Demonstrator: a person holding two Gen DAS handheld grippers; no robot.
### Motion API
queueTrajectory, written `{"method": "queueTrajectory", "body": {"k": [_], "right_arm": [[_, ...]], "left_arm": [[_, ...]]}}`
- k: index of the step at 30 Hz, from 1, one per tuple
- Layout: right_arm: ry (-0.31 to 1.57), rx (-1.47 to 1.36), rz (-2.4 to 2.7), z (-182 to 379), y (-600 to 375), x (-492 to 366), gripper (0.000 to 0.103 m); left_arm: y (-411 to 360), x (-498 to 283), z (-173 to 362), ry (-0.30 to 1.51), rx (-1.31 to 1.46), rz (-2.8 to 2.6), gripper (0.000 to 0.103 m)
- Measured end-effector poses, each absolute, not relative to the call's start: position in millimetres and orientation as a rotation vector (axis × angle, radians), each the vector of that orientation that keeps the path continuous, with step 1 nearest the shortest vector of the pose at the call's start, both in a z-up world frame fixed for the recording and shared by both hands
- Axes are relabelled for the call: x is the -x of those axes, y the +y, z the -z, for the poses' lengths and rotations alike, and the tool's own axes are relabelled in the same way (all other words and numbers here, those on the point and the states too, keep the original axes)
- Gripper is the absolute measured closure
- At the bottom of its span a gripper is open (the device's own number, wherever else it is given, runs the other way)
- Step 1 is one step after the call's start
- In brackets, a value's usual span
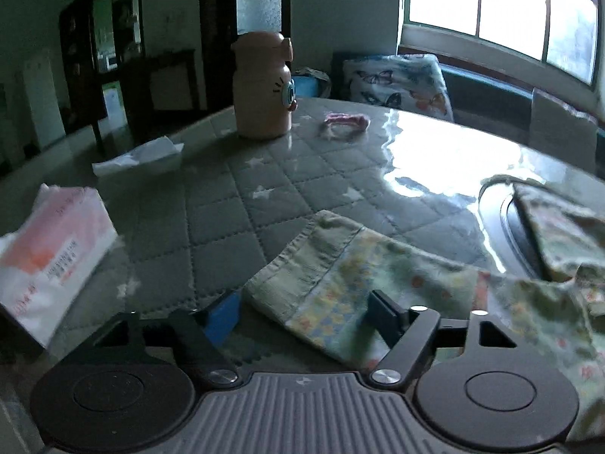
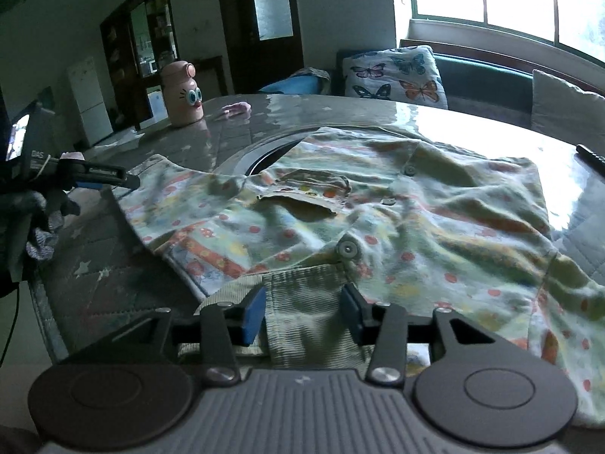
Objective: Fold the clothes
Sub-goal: 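Grasp the shirt edge with the left gripper while the right gripper holds the collar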
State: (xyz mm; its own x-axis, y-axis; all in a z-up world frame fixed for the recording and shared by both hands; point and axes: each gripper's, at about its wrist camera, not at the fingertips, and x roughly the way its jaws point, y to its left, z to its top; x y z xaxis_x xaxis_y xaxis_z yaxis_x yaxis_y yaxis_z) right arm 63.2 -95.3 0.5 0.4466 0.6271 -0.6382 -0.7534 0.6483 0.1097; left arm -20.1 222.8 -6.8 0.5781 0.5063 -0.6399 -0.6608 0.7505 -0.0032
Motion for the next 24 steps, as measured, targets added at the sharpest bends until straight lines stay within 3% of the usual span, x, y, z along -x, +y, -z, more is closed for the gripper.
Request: {"method": "queueTrajectory", "body": {"k": [3,5,7,16,19,24], "right_arm": [[0.702,0.199,-0.865,-1,-95,-65,0.056],[0.702,0.197,-0.868,-2,-94,-65,0.049],[0.696,0.197,-0.863,-3,-94,-65,0.043],[0.724,0.177,-0.831,-1,-101,-71,0.039],[0.707,0.224,-0.856,3,-98,-61,0.031],[0.692,0.268,-0.892,6,-91,-47,0.029]], "left_arm": [[222,21,6,0.648,0.238,-0.685,0.051],[222,18,6,0.643,0.234,-0.675,0.078],[223,15,5,0.638,0.233,-0.671,0.089],[224,22,-11,0.570,0.153,-0.740,0.093],[231,25,-12,0.582,0.138,-0.758,0.093],[237,38,-2,0.618,0.136,-0.786,0.093]]}}
